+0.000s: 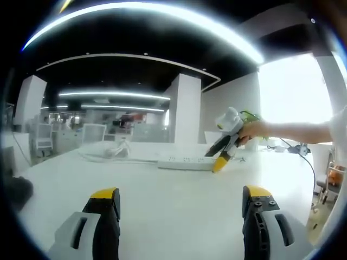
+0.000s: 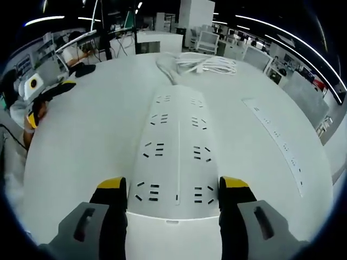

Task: Straighten the power strip on the desk, plug the charger into it

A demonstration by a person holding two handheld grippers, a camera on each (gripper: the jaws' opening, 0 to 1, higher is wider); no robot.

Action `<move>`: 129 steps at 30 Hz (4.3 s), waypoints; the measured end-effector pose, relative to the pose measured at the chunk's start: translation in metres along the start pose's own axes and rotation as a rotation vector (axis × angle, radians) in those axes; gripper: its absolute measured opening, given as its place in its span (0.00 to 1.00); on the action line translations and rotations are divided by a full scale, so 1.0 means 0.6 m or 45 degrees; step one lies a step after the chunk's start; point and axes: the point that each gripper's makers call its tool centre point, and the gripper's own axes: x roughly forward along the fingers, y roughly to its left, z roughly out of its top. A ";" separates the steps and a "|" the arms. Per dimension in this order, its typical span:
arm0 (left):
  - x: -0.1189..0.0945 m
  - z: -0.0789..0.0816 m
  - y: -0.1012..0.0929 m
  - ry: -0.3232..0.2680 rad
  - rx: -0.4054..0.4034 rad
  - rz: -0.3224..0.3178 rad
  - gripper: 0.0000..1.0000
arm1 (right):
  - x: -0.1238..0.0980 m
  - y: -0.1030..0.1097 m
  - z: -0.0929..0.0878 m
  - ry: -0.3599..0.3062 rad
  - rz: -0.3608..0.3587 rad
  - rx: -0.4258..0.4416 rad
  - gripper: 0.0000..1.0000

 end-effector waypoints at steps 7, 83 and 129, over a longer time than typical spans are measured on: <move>0.000 -0.001 0.000 0.006 0.002 0.000 0.96 | 0.001 -0.008 -0.001 0.014 0.030 -0.037 0.67; 0.056 0.026 -0.043 0.115 0.158 -0.151 0.95 | -0.017 -0.034 -0.030 0.281 0.236 -0.388 0.64; 0.053 0.021 -0.041 0.126 0.157 -0.154 0.95 | -0.018 -0.067 -0.036 0.439 0.234 -0.492 0.64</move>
